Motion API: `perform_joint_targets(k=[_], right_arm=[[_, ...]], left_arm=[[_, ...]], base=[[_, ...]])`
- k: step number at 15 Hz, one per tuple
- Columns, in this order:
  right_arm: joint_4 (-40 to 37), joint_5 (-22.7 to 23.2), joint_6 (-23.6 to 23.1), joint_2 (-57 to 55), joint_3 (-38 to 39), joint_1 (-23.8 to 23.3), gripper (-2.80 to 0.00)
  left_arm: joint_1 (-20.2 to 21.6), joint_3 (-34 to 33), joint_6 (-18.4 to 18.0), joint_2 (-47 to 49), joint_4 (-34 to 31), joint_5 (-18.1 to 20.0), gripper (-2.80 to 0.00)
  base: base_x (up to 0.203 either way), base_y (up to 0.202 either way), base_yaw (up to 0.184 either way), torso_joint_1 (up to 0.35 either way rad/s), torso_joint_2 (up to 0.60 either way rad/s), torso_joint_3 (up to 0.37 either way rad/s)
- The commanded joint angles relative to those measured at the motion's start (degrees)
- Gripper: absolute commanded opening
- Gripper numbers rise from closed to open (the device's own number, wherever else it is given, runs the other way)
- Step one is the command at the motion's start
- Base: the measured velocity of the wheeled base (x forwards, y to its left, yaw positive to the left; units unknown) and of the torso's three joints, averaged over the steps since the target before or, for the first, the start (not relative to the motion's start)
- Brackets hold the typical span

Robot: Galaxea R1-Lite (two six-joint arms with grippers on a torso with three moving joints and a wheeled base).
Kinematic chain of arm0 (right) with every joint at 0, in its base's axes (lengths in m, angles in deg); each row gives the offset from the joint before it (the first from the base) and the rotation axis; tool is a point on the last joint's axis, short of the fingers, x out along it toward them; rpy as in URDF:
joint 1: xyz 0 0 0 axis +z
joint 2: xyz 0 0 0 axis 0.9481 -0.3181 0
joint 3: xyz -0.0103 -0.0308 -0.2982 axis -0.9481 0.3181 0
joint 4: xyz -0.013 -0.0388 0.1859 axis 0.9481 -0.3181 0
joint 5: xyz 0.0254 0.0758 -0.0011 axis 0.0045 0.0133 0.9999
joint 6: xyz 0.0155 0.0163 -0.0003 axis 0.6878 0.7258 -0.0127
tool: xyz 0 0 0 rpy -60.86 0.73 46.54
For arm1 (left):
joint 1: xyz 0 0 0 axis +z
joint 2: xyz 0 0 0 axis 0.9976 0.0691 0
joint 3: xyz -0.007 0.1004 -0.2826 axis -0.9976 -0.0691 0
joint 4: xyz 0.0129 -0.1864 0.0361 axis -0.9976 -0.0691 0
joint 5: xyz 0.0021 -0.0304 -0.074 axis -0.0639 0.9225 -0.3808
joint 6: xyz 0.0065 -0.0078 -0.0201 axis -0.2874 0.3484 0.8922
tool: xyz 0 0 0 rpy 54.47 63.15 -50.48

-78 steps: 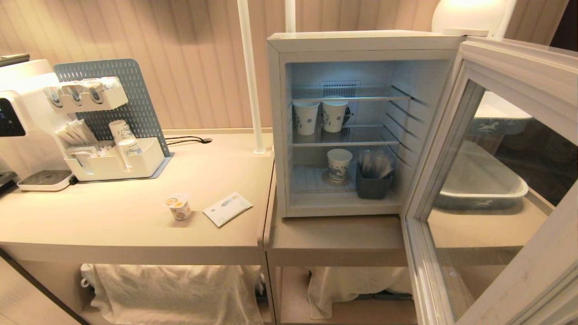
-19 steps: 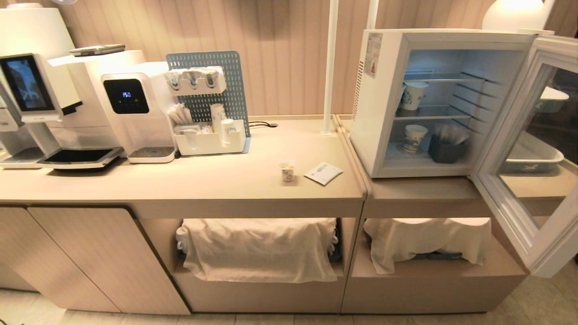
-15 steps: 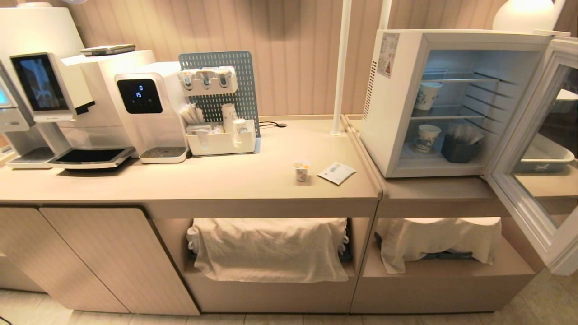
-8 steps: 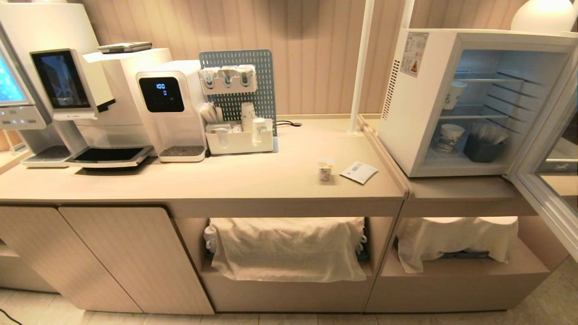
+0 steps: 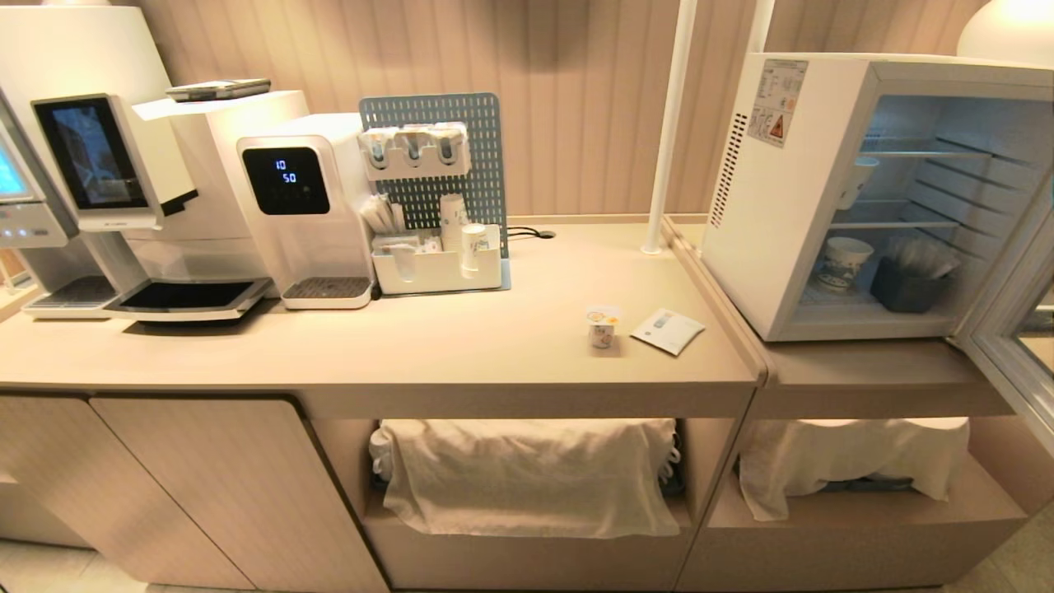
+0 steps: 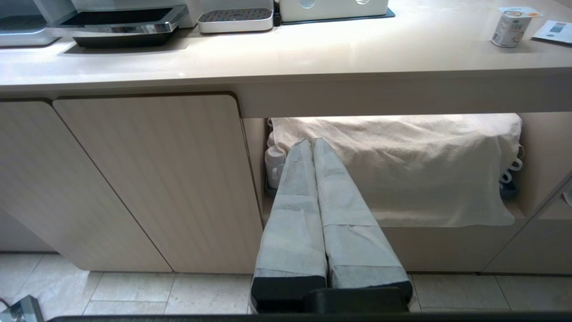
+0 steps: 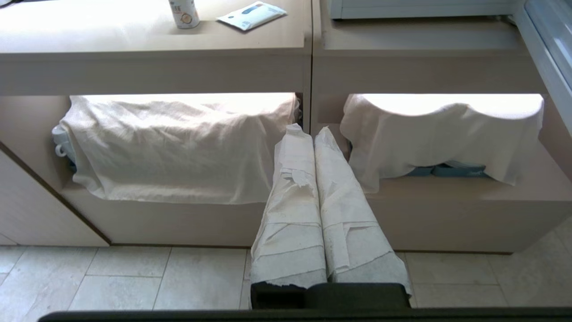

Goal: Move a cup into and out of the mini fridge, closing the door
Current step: Put the yoghurt in the freezer

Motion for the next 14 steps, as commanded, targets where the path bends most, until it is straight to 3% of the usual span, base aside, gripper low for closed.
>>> perform_joint_targets(k=[1,14], right_arm=[[-0.1,0.0,0.0,0.0,0.0,0.1,-2.8],[0.3,-0.2,-0.2,0.1,-0.2,0.1,-2.8]], left_arm=[[0.0,0.0,0.0,0.1,0.0,0.0,-2.8],[0.0,-0.1,0.6,0.1,0.2,-0.1,-2.8]], base=[[0.19,0.0,0.002,-0.002,0.0,0.003],[0.194,0.0,0.001,0.002,0.0,0.003]])
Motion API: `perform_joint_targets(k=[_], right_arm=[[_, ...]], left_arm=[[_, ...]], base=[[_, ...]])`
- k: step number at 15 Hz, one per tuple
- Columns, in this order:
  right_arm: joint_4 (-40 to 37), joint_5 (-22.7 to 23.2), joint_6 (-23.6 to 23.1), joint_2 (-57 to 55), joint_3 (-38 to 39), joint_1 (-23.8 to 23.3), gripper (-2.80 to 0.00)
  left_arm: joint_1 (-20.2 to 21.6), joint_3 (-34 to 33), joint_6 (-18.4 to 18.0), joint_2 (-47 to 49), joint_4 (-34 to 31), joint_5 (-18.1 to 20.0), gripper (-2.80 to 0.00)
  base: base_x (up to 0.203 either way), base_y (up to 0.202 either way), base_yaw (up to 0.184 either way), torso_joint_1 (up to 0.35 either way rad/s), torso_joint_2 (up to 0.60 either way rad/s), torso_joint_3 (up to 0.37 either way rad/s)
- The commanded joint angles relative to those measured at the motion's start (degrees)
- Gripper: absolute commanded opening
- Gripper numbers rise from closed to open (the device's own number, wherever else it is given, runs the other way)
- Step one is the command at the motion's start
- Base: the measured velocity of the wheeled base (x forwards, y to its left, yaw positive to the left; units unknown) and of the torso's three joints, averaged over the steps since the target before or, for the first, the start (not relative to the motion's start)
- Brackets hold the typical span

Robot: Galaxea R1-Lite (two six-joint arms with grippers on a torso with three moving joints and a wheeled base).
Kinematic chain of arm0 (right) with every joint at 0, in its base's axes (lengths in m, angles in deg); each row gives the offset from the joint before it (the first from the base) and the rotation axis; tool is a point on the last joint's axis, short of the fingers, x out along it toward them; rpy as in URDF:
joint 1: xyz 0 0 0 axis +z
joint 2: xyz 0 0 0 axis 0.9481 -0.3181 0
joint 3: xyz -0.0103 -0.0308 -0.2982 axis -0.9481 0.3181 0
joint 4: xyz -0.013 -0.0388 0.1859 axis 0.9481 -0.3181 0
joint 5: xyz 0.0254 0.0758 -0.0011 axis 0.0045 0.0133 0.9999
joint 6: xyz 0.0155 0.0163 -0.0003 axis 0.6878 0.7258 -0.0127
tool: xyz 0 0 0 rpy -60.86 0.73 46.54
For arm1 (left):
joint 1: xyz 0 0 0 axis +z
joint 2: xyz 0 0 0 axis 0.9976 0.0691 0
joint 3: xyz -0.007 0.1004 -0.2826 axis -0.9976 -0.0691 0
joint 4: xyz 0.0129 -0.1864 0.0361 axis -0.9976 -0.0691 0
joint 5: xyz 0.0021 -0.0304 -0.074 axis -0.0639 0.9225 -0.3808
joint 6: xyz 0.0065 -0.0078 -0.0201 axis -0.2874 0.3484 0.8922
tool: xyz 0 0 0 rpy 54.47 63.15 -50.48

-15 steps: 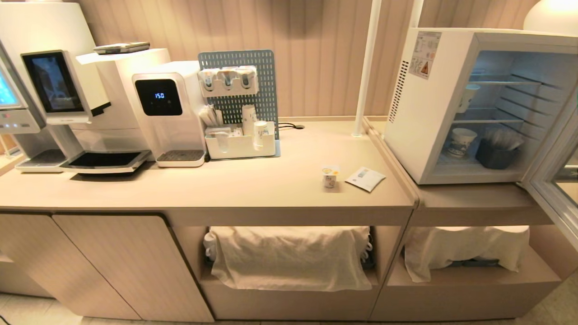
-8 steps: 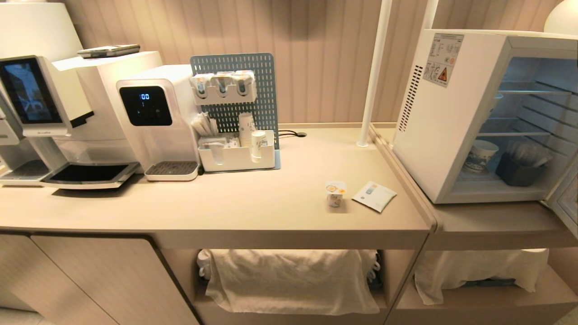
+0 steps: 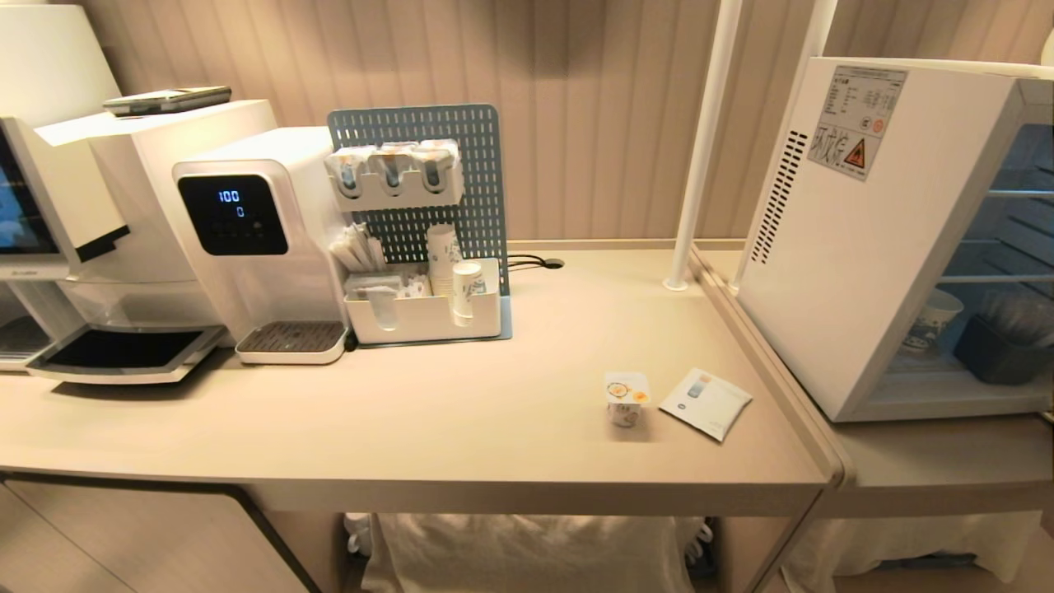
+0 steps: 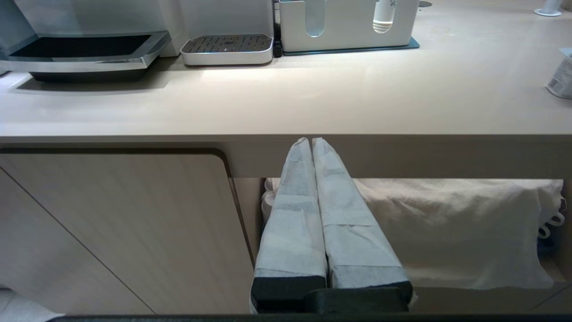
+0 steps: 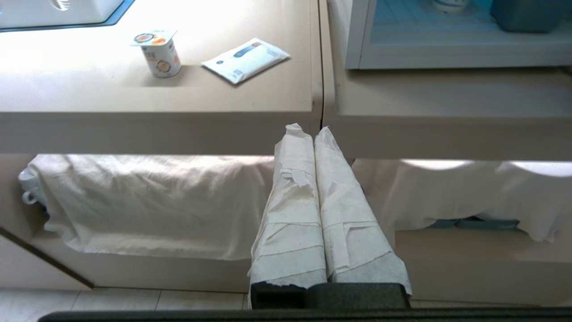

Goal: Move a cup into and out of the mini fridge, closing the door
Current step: Put the yoghurt in the freezer

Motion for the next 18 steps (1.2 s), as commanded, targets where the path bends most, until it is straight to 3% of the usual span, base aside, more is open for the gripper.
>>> perform_joint_targets(k=[1,4,7,10,12,15,18], right_arm=[[0.3,-0.1,0.0,0.1,-2.3,0.1,-2.8],[-1.8,1.0,0.1,-7.2,-15.1,0.1,-2.8],[-1.8,2.9,0.6,-26.5,-22.4,0.1,-2.8],[4.8,8.9,0.8,-49.4,-24.8,0.5,-2.8],[15.8,13.2,1.0,-65.1,-23.8,1.1,-2.8],[40.9,16.0,1.5,-89.3,-20.0,4.7,-2.8],[65.3,11.0,1.8,-112.4,-18.9,9.9,-2.8]], left_arm=[[0.0,-0.1,0.3,0.1,0.0,0.0,-2.8],[0.0,-0.1,-0.1,0.1,0.1,0.0,-2.8],[0.0,-0.1,0.2,0.1,0.1,0.0,-2.8],[0.0,-0.1,0.1,0.1,0.1,0.0,-2.8],[0.0,-0.1,0.3,0.1,0.1,0.0,-2.8],[0.0,-0.1,0.6,0.1,0.1,0.0,-2.8],[0.0,-0.1,1.2,0.1,0.0,0.0,-2.8]], base=[[0.162,0.0,0.002,0.003,0.0,0.007],[0.031,0.0,0.001,0.001,0.0,0.001],[0.0,0.0,0.0,0.0,0.0,0.0],[0.0,0.0,0.0,0.0,0.0,0.0],[0.0,0.0,0.0,0.0,0.0,0.0],[0.0,0.0,0.0,0.0,0.0,0.0],[0.0,0.0,0.0,0.0,0.0,0.0]])
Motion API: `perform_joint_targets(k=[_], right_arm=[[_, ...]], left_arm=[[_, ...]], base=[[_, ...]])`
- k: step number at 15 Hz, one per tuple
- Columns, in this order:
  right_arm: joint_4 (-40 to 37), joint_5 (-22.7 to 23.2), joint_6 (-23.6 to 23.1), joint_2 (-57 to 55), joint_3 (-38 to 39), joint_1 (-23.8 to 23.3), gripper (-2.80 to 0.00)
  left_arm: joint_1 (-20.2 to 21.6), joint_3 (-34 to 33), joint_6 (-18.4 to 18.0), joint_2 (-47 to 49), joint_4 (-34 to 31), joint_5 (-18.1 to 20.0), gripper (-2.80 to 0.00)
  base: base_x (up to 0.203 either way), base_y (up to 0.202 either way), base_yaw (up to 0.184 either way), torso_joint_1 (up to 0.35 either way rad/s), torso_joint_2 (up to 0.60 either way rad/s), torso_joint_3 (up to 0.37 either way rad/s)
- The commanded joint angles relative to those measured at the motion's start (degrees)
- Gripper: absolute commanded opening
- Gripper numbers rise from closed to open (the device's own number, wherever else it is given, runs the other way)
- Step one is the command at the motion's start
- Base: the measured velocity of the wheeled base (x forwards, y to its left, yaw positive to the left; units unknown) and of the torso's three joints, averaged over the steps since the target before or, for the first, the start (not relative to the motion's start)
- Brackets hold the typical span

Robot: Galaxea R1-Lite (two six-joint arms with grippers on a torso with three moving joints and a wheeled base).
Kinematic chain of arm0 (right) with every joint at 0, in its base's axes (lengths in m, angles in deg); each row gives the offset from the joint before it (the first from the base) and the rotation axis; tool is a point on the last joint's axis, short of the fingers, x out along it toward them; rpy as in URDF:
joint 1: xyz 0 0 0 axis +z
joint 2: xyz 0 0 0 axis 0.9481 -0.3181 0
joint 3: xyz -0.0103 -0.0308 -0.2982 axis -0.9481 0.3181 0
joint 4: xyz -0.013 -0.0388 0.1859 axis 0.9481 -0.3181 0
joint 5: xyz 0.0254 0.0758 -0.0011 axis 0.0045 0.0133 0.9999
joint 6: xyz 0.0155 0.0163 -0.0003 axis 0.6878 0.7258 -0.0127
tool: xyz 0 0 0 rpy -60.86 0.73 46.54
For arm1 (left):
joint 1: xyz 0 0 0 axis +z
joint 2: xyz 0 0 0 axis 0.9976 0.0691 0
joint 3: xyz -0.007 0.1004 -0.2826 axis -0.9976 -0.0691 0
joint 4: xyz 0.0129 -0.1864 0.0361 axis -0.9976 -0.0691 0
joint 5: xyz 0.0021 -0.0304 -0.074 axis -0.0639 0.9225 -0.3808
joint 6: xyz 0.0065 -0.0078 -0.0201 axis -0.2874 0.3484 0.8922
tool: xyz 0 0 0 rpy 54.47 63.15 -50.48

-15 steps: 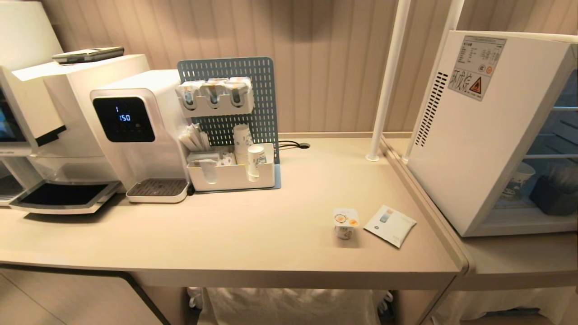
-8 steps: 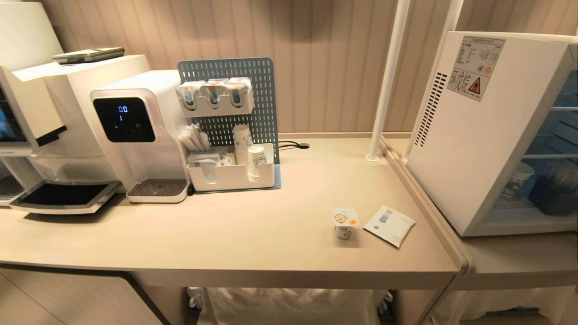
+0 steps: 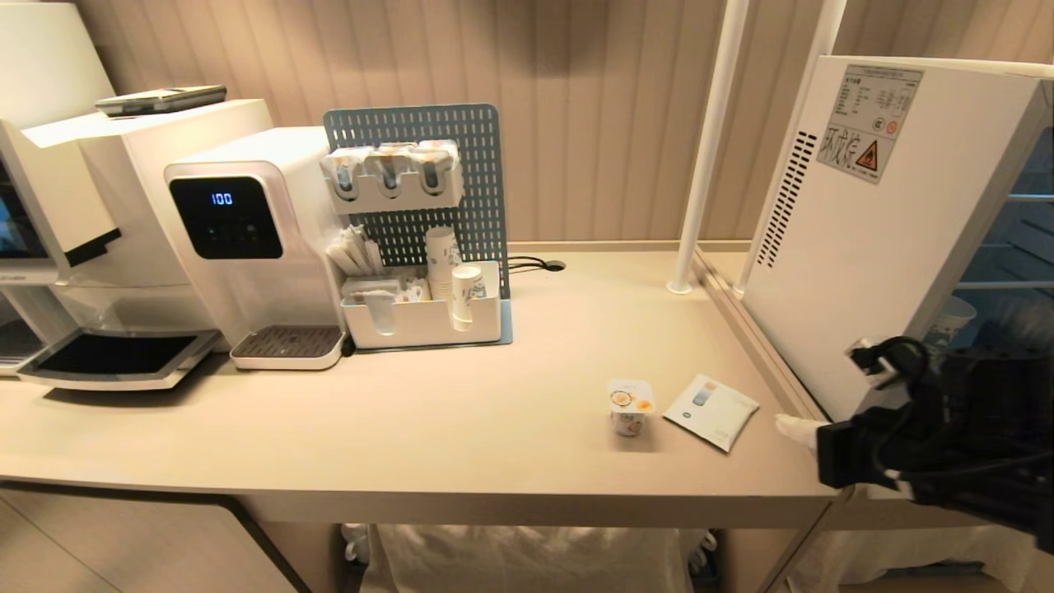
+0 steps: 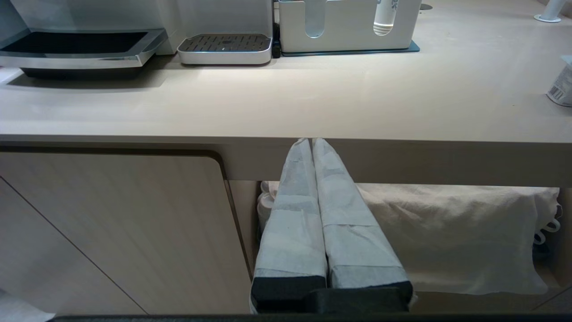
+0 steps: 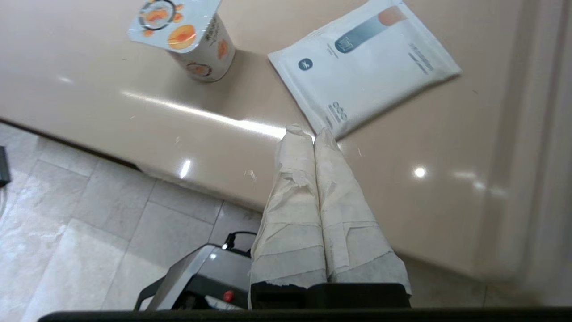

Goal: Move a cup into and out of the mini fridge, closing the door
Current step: Put the yoghurt in the freezer

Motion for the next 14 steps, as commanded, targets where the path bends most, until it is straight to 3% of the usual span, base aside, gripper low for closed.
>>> perform_joint_targets(k=[1,3,4,7,9,10,14], right_arm=[[17.7,-3.0,0.0,-20.2,-0.1,3.4,-2.8],[26.0,-7.3,-0.1,-28.8,-4.0,7.0,-2.8],[26.0,-8.7,-0.2,-30.7,-8.3,8.1,-2.8],[16.3,-10.7,0.2,-29.8,-18.4,9.3,-2.8],[12.2,-11.1,0.9,-30.0,-20.7,9.5,-2.8],[11.7,-11.1,1.0,-30.2,-20.6,9.5,0.0],[11.7,-10.9,2.1,-29.2,-19.6,9.5,0.0]], left_arm=[[0.0,-0.1,0.1,0.1,0.0,0.0,-2.8],[0.0,-0.1,0.2,0.1,0.1,0.0,-2.8],[0.0,-0.1,0.3,0.1,0.1,0.0,-2.8],[0.0,-0.1,0.2,0.1,0.1,0.0,-2.8],[0.0,-0.1,0.2,0.1,0.1,0.0,-2.8],[0.0,-0.1,0.2,0.1,0.1,0.0,-2.8],[0.0,-0.1,0.4,0.1,0.1,0.0,-2.8]], base=[[0.0,0.0,0.0,0.0,0.0,0.0],[0.0,0.0,0.0,0.0,0.0,0.0],[0.0,0.0,0.0,0.0,0.0,0.0],[0.0,0.0,0.0,0.0,0.0,0.0],[0.0,0.0,0.0,0.0,0.0,0.0],[0.0,0.0,0.0,0.0,0.0,0.0],[0.0,0.0,0.0,0.0,0.0,0.0]])
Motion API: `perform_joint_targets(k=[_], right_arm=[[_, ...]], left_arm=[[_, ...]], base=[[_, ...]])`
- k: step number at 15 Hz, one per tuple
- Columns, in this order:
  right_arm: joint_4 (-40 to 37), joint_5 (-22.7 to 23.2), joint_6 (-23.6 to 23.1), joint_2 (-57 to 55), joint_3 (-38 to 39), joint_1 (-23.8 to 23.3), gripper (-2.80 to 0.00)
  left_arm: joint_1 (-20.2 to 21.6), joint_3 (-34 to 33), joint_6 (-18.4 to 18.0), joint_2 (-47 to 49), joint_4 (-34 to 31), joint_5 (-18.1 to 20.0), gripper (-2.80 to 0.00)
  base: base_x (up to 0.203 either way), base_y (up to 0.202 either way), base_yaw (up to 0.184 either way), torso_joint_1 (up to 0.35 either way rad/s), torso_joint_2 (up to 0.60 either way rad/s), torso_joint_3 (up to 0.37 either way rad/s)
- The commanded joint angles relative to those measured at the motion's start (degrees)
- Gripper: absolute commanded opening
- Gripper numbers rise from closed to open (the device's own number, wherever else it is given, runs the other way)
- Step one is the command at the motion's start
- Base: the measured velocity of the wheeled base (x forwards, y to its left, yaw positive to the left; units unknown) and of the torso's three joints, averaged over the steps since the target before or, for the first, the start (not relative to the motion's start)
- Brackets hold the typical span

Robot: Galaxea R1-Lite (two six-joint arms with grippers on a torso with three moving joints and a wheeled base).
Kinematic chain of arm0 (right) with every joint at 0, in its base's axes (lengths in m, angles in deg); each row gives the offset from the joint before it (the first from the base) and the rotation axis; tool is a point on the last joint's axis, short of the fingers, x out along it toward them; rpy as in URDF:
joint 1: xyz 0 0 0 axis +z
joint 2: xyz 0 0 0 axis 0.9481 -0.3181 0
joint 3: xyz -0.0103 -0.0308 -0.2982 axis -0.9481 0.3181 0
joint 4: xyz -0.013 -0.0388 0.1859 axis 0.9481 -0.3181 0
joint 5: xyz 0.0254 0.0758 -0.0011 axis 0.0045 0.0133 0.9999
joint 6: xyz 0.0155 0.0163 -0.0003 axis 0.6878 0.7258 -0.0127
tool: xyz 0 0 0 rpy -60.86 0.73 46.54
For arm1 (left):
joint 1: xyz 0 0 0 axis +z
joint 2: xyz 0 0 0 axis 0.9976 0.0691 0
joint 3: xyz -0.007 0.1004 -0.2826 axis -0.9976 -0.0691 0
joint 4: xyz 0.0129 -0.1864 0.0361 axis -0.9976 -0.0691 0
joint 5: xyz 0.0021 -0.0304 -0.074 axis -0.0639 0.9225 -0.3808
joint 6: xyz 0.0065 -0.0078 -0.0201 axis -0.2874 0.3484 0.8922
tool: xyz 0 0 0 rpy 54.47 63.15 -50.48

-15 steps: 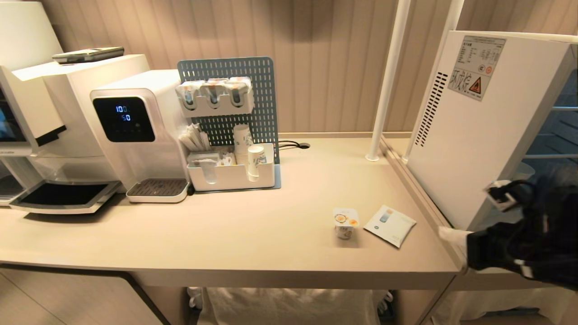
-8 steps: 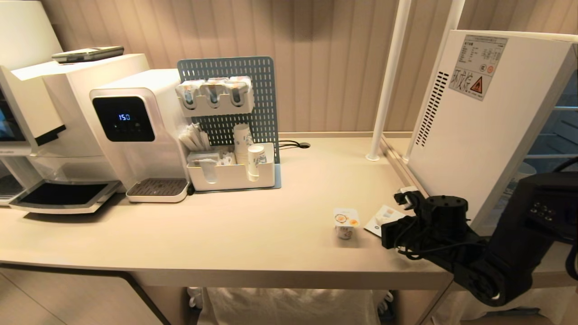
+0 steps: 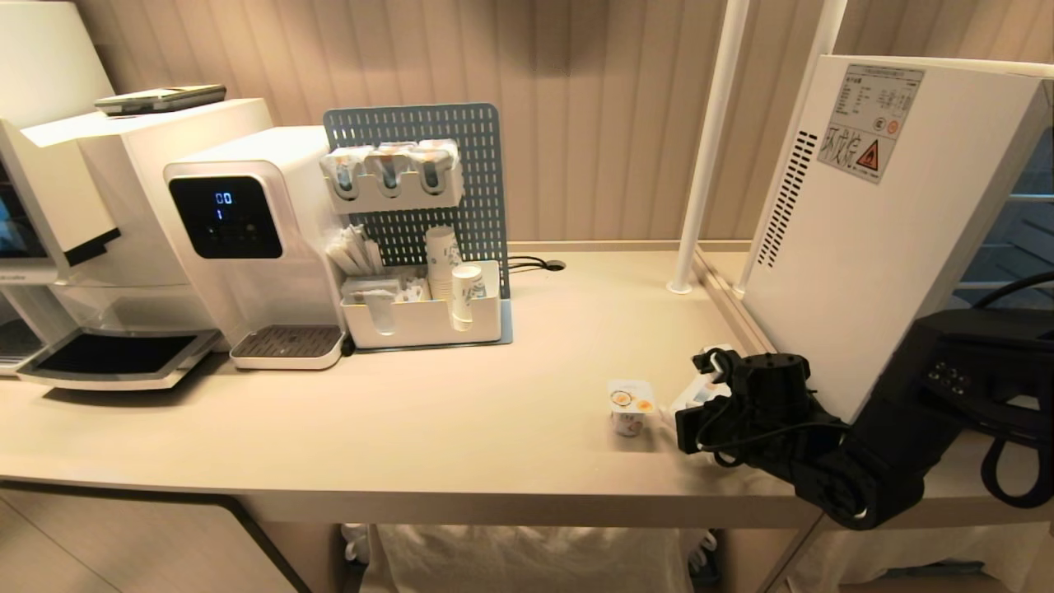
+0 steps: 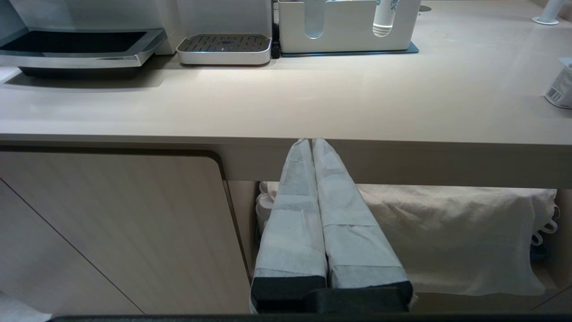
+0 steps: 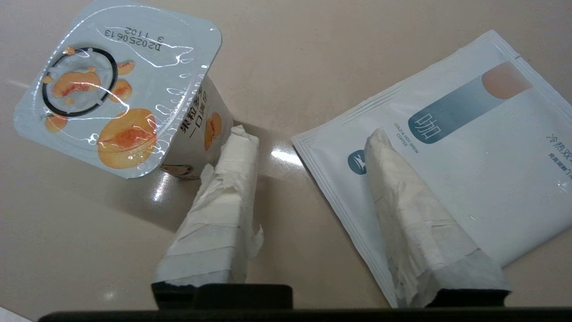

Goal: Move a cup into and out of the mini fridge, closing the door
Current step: Put the yoghurt in the freezer

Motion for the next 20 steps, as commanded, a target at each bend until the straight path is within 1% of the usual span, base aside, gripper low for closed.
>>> perform_joint_targets(k=[1,4,6,7,9,12,15,17,20], right_arm=[[0.3,0.2,0.0,1.1,0.6,0.0,0.0],[0.9,1.1,-0.1,3.1,3.7,0.4,0.0],[1.3,4.0,-0.3,5.2,6.8,0.6,0.0],[1.8,4.9,-0.2,5.7,7.3,0.7,0.0],[2.0,5.1,-0.1,4.9,6.6,2.2,0.0],[2.2,5.7,0.1,1.9,2.0,4.3,0.0],[3.7,4.6,0.9,-3.2,-3.2,6.1,0.0],[3.8,2.9,1.0,-5.5,-6.7,6.2,0.0],[1.0,2.5,1.0,-7.6,-11.3,6.2,0.0]], left_arm=[[0.0,-0.1,0.0,0.1,0.0,0.0,-2.8],[0.0,-0.1,0.1,0.1,0.0,0.0,-2.8],[0.0,-0.1,0.1,0.1,0.0,0.0,-2.8],[0.0,-0.1,0.1,0.1,0.0,0.0,-2.8],[0.0,-0.1,0.3,0.1,0.0,0.0,-2.8],[0.0,-0.1,0.9,0.1,0.1,0.0,-2.8],[0.0,-0.1,1.0,0.1,0.1,0.0,-2.8],[0.0,-0.1,1.0,0.1,0.1,0.0,-2.8],[0.0,-0.1,1.0,0.1,0.1,0.0,-2.8]], base=[[0.0,0.0,0.0,0.0,0.0,0.0],[0.0,0.0,0.0,0.0,0.0,0.0],[0.0,0.0,0.0,0.0,0.0,0.0],[0.0,0.0,0.0,0.0,0.0,0.0],[0.0,0.0,0.0,0.0,0.0,0.0],[0.0,0.0,0.0,0.0,0.0,0.0],[0.0,0.0,0.0,0.0,0.0,0.0],[0.0,0.0,0.0,0.0,0.0,0.0],[0.0,0.0,0.0,0.0,0.0,0.0]])
